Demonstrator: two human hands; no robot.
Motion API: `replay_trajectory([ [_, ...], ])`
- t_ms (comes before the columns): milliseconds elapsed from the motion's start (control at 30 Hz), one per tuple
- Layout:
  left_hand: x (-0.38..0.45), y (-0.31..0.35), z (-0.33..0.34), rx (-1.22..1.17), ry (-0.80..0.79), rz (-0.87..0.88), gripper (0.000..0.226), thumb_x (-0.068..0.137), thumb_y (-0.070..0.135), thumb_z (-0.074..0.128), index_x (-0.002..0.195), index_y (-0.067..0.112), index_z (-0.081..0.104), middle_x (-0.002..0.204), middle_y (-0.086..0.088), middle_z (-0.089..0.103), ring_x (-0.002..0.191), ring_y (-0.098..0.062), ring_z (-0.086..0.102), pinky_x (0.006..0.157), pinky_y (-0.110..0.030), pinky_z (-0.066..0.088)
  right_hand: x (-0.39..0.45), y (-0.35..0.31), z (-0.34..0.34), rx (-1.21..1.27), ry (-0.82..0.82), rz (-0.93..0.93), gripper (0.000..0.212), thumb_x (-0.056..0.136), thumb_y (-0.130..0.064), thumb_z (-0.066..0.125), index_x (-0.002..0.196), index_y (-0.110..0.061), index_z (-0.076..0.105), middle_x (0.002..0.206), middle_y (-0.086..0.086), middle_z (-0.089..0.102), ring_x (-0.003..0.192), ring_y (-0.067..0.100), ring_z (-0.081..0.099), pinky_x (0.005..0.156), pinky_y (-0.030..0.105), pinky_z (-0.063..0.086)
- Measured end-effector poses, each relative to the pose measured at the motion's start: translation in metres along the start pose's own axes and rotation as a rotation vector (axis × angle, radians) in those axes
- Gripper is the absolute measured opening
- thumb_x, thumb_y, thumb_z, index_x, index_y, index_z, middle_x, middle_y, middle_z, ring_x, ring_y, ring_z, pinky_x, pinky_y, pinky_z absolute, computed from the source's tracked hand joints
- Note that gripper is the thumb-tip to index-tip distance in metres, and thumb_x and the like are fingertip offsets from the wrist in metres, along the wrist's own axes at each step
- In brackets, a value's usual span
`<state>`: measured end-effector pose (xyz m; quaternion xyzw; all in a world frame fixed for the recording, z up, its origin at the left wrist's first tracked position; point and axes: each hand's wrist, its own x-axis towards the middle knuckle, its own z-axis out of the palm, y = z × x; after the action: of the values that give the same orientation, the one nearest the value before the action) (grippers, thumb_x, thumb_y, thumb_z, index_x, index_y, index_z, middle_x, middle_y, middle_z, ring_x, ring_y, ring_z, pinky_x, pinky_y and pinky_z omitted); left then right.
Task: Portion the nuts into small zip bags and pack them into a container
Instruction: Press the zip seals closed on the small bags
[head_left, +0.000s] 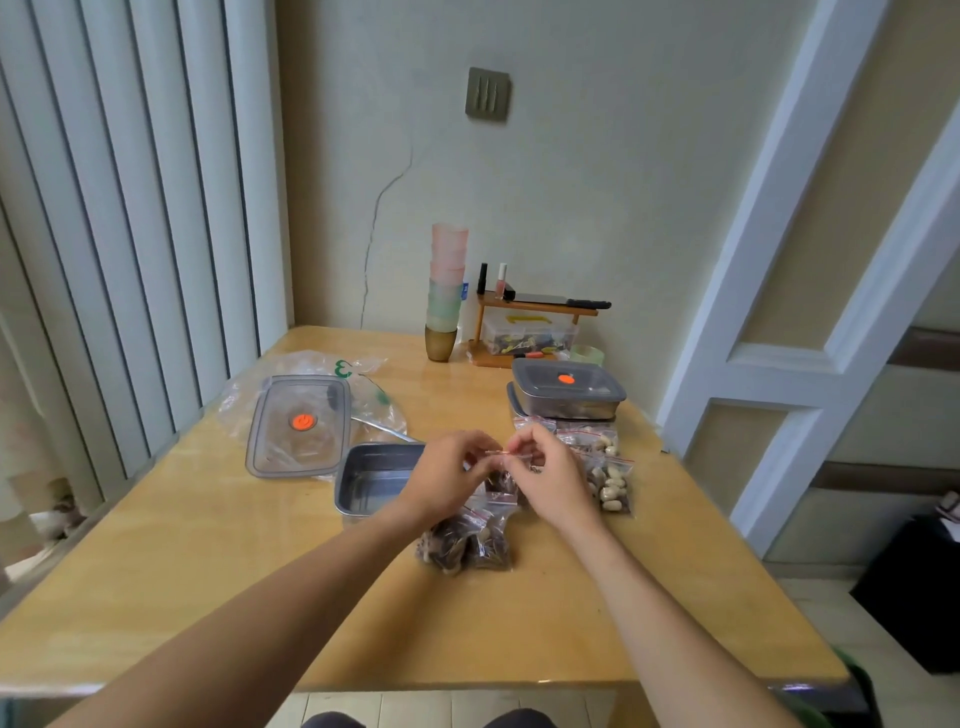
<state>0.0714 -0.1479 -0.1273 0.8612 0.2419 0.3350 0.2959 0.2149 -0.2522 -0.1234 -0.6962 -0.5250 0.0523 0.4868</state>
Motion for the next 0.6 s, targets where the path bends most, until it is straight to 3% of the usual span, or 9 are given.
replay_trajectory([
  [67, 0.001, 0.001, 0.000, -0.057, 0.028, -0.029, 0.005, 0.093, 0.024, 0.072, 0.094, 0.019, 0.075, 0.083, 0.010, 0.073, 0.075, -0.002, 0.064, 0.074, -0.025, 0.052, 0.002, 0.001, 0.000, 0.052, -0.006, 0.045, 0.021, 0.085, -0.021, 0.077, 0.093, -0.032, 0.061, 0.091, -0.006, 0.069, 0.089, 0.012, 0.066, 0.082, 0.030, 0.054],
  [167, 0.000, 0.007, -0.003, -0.180, 0.060, -0.079, 0.006, 0.094, 0.022, 0.070, 0.088, 0.021, 0.072, 0.080, 0.008, 0.072, 0.077, -0.006, 0.064, 0.075, -0.027, 0.052, 0.005, -0.004, -0.003, 0.178, -0.025, 0.155, 0.020, 0.088, -0.023, 0.077, 0.102, -0.026, 0.064, 0.099, -0.004, 0.070, 0.093, 0.013, 0.065, 0.082, 0.025, 0.053],
  [300, 0.002, 0.017, -0.010, -0.381, 0.113, -0.150, 0.009, 0.095, 0.023, 0.066, 0.088, 0.018, 0.068, 0.087, -0.001, 0.070, 0.077, -0.006, 0.060, 0.073, -0.023, 0.048, 0.010, -0.015, -0.013, 0.321, 0.004, 0.154, 0.009, 0.093, -0.012, 0.073, 0.098, -0.005, 0.070, 0.091, -0.002, 0.073, 0.086, 0.009, 0.065, 0.075, 0.017, 0.052],
  [433, 0.006, 0.027, -0.022, -0.540, 0.067, -0.146, 0.016, 0.095, 0.022, 0.070, 0.097, 0.007, 0.068, 0.086, -0.001, 0.066, 0.077, -0.005, 0.061, 0.075, -0.019, 0.050, 0.017, -0.026, -0.010, 0.481, 0.008, 0.182, 0.011, 0.094, -0.013, 0.072, 0.099, -0.003, 0.071, 0.093, 0.009, 0.075, 0.082, 0.006, 0.065, 0.075, 0.020, 0.052],
  [600, 0.011, 0.021, -0.036, -0.585, 0.099, -0.168, 0.014, 0.093, 0.020, 0.071, 0.093, 0.006, 0.068, 0.090, -0.020, 0.070, 0.083, -0.025, 0.069, 0.083, -0.037, 0.056, 0.024, -0.036, 0.003, 0.623, -0.018, 0.238, 0.011, 0.098, -0.013, 0.068, 0.103, -0.004, 0.072, 0.089, 0.002, 0.072, 0.080, 0.008, 0.064, 0.076, 0.020, 0.052],
])
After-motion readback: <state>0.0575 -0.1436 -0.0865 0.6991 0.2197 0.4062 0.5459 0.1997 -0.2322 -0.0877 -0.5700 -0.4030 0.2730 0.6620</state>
